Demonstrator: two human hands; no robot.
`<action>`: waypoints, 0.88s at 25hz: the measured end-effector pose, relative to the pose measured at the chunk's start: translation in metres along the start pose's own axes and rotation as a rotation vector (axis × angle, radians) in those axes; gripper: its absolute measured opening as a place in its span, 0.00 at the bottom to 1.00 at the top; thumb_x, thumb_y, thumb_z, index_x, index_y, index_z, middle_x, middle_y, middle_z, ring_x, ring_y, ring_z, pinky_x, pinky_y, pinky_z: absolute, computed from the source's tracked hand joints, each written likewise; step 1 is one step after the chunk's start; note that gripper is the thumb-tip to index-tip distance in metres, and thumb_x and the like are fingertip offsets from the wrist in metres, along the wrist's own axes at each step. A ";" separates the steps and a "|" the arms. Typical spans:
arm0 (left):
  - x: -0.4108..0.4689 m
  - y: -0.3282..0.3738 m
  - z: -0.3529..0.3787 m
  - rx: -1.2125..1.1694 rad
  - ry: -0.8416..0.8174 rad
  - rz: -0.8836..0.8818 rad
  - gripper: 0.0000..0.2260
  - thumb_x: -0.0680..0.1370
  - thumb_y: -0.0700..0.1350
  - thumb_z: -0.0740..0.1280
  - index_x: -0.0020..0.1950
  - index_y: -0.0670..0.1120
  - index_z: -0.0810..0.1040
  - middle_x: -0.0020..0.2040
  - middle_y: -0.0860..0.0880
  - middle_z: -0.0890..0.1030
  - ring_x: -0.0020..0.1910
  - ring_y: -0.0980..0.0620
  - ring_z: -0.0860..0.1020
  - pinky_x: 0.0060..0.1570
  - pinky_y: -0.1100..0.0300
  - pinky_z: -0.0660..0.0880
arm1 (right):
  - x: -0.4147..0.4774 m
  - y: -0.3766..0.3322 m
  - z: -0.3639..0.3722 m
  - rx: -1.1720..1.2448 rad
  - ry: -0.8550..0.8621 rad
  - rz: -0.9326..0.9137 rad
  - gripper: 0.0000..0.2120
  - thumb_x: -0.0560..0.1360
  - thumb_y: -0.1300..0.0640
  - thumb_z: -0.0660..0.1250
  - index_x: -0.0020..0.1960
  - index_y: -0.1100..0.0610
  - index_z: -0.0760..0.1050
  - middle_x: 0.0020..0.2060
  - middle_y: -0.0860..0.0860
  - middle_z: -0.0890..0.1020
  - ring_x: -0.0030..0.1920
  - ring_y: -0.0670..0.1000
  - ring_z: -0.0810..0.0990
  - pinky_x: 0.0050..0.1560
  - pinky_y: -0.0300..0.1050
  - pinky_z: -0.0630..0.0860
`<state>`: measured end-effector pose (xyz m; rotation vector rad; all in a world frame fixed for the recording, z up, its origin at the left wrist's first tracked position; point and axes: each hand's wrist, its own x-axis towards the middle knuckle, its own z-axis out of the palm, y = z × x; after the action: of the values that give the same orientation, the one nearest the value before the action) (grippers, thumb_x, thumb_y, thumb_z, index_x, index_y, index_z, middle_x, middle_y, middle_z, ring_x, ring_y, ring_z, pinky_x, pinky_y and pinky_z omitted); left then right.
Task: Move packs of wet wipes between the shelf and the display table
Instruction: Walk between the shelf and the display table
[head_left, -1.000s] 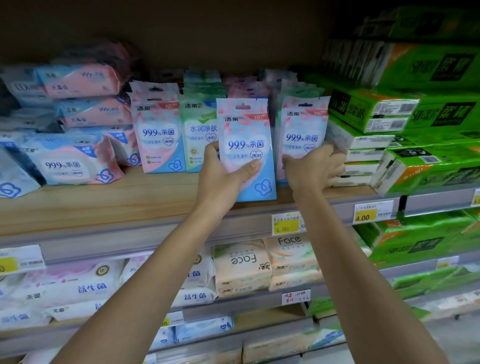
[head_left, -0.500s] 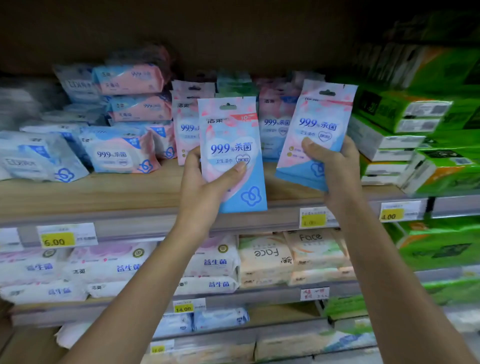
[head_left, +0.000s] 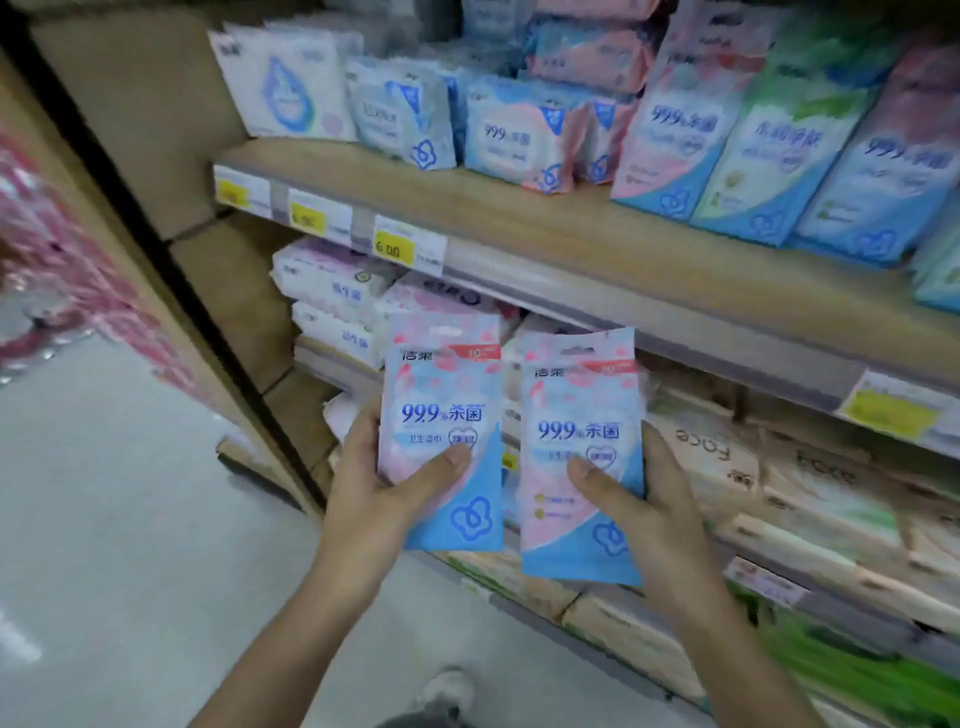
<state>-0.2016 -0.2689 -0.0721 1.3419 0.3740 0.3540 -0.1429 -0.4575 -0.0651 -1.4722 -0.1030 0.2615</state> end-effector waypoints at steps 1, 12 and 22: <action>-0.018 -0.009 -0.015 0.001 0.074 -0.028 0.28 0.63 0.45 0.75 0.61 0.41 0.73 0.54 0.45 0.83 0.53 0.45 0.82 0.49 0.53 0.81 | -0.004 0.014 0.008 -0.019 -0.078 0.052 0.13 0.72 0.65 0.71 0.54 0.56 0.74 0.44 0.48 0.86 0.42 0.49 0.85 0.38 0.40 0.80; -0.240 -0.055 -0.189 -0.138 1.010 -0.133 0.24 0.63 0.46 0.74 0.57 0.44 0.74 0.50 0.47 0.85 0.45 0.48 0.84 0.36 0.59 0.80 | -0.092 0.091 0.221 -0.291 -0.945 0.206 0.17 0.67 0.57 0.73 0.54 0.52 0.76 0.47 0.50 0.85 0.45 0.50 0.83 0.46 0.45 0.79; -0.374 -0.048 -0.385 -0.180 1.519 -0.143 0.25 0.61 0.49 0.75 0.56 0.48 0.74 0.50 0.51 0.84 0.48 0.51 0.84 0.44 0.54 0.80 | -0.234 0.159 0.458 -0.427 -1.417 0.299 0.10 0.72 0.63 0.71 0.52 0.56 0.76 0.44 0.53 0.85 0.41 0.49 0.85 0.36 0.37 0.78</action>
<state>-0.7078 -0.1134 -0.1685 0.6292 1.6242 1.2277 -0.4914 -0.0572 -0.1556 -1.4430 -1.1285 1.5669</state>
